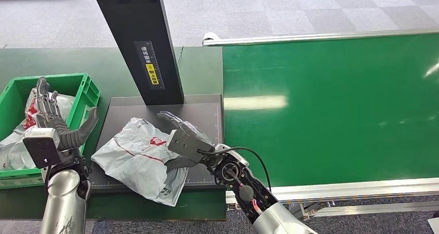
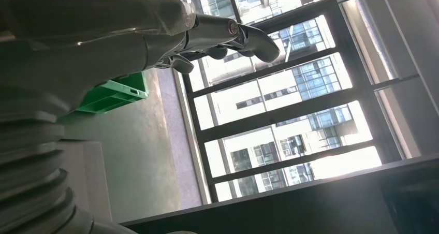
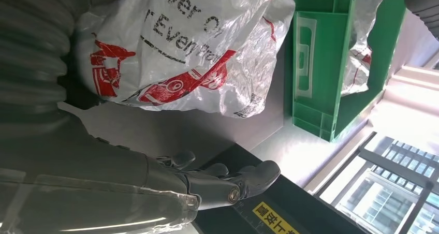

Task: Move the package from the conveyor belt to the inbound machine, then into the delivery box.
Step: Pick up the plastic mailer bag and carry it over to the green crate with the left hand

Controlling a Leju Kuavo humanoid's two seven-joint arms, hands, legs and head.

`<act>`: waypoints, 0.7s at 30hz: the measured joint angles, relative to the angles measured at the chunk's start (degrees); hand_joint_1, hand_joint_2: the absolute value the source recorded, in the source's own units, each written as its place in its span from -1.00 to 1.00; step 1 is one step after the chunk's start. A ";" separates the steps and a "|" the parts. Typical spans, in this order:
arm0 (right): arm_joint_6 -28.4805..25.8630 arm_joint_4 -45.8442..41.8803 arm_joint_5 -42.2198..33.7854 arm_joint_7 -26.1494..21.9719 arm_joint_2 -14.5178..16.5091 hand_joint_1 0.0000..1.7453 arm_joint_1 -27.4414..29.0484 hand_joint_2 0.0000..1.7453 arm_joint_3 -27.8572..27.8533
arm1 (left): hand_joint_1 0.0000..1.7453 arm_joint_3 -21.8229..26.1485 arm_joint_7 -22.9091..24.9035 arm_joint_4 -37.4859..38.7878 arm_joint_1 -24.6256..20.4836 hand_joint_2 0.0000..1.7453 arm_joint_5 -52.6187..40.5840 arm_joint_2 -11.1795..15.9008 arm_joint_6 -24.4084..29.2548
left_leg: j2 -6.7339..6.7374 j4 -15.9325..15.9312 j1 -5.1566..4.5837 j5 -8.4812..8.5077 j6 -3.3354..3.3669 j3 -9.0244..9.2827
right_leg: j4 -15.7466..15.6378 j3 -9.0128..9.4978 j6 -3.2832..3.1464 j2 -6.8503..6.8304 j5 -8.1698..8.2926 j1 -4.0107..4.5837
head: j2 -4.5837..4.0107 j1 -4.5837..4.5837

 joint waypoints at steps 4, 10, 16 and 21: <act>-0.08 0.18 -0.12 0.00 -0.01 -1.00 -0.04 1.00 -0.01 | -1.00 0.13 0.00 0.01 0.00 1.00 -0.09 -0.02 -0.14 | 0.00 0.00 0.00 0.00 0.00 0.00 | 0.00 -0.01 0.00 0.00 0.00 0.00 | 0.00 0.00; -0.60 0.67 -1.22 -0.47 -0.33 -1.00 -0.49 1.00 -0.20 | -1.00 0.40 -0.01 0.60 0.00 1.00 -0.33 -0.07 -0.50 | 0.00 0.00 0.00 0.00 0.00 0.00 | 0.00 -0.01 0.00 0.00 0.00 0.00 | 0.00 0.00; -5.41 0.00 -4.45 -2.24 -2.46 -1.00 -0.09 1.00 -3.58 | -1.00 0.28 -0.28 0.90 0.92 1.00 0.46 0.15 -6.28 | -0.04 0.02 -0.02 0.00 0.00 0.03 | -0.02 0.00 0.00 -0.05 0.00 -0.01 | 0.00 -0.01; -4.58 -8.45 -7.73 -4.17 -8.32 -1.00 6.49 1.00 -14.91 | -1.00 -0.47 -0.24 0.28 3.39 1.00 1.64 0.75 -16.91 | -0.20 0.03 -0.03 -0.03 0.04 -0.02 | -0.11 0.07 0.02 -0.22 0.00 -0.03 | 0.00 0.02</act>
